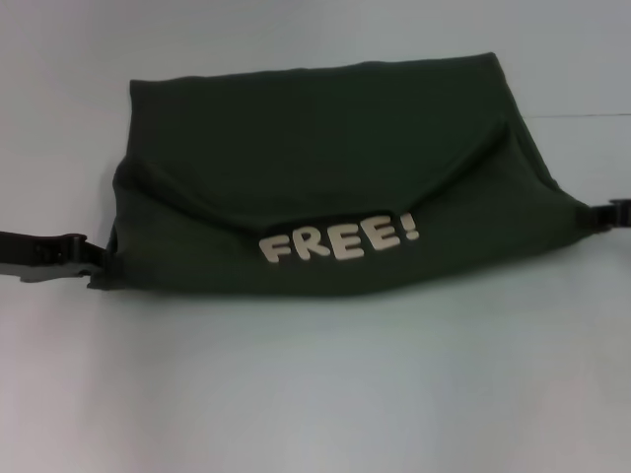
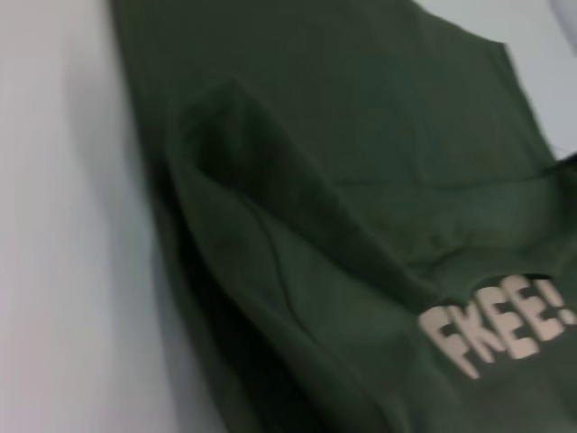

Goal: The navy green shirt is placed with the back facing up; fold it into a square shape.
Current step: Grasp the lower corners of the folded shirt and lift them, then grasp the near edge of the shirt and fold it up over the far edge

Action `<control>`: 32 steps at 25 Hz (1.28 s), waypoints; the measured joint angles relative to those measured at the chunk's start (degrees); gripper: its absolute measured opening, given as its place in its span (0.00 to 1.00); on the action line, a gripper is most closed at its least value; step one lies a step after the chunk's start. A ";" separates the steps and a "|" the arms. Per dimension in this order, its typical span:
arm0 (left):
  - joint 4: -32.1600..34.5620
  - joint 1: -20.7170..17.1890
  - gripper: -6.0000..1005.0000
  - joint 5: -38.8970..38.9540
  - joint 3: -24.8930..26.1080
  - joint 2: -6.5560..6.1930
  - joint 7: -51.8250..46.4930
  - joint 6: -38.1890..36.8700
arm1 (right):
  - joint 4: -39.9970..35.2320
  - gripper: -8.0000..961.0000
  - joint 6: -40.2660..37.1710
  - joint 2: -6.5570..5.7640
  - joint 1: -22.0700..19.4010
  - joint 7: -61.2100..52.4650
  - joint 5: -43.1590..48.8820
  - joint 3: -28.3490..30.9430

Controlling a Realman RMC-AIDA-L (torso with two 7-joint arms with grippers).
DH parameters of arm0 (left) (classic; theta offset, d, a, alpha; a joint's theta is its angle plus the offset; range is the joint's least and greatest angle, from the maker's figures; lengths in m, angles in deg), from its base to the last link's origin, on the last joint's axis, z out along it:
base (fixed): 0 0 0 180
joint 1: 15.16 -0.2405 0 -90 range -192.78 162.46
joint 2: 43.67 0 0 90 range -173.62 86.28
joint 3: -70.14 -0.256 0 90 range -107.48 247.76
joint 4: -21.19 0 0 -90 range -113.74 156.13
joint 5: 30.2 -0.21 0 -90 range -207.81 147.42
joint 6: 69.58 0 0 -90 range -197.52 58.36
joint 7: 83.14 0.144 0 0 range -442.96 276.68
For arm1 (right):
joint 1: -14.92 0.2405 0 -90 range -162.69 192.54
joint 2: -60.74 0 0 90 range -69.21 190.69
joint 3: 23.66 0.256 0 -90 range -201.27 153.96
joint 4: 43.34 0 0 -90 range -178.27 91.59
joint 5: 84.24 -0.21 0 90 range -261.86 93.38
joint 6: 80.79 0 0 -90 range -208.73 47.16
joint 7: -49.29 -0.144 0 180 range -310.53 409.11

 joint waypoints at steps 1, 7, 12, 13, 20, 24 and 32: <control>0.24 0.00 0.04 -0.49 0.50 -0.24 -0.28 -1.38 | -0.09 0.07 -1.44 -0.24 -0.60 0.84 -0.43 0.95; 1.78 -0.41 0.04 -5.79 3.69 -1.20 -2.29 -10.75 | -0.44 0.08 -11.18 -0.77 -3.95 5.97 -0.91 8.23; 3.88 -1.57 0.04 -6.55 4.76 -1.27 -2.62 -16.30 | -2.30 0.09 -17.86 -0.48 -6.67 9.36 -1.79 15.14; 4.08 -1.72 0.04 -6.59 5.06 -1.39 -2.60 -17.34 | -2.47 0.09 -18.90 -0.53 -7.18 9.69 -2.16 15.63; 4.79 -1.22 0.04 -6.54 9.31 -2.52 -2.55 -19.66 | -2.26 0.10 -19.24 -1.73 -7.36 10.20 -5.23 16.36; 4.57 1.35 0.04 -5.91 13.43 -3.43 -3.34 -16.42 | -0.85 0.11 -13.96 -2.80 -4.51 8.26 -7.55 16.44; 2.35 7.19 0.04 -5.32 14.25 -3.40 -4.50 -2.41 | 5.09 0.12 1.06 -3.91 4.46 5.22 -7.54 15.26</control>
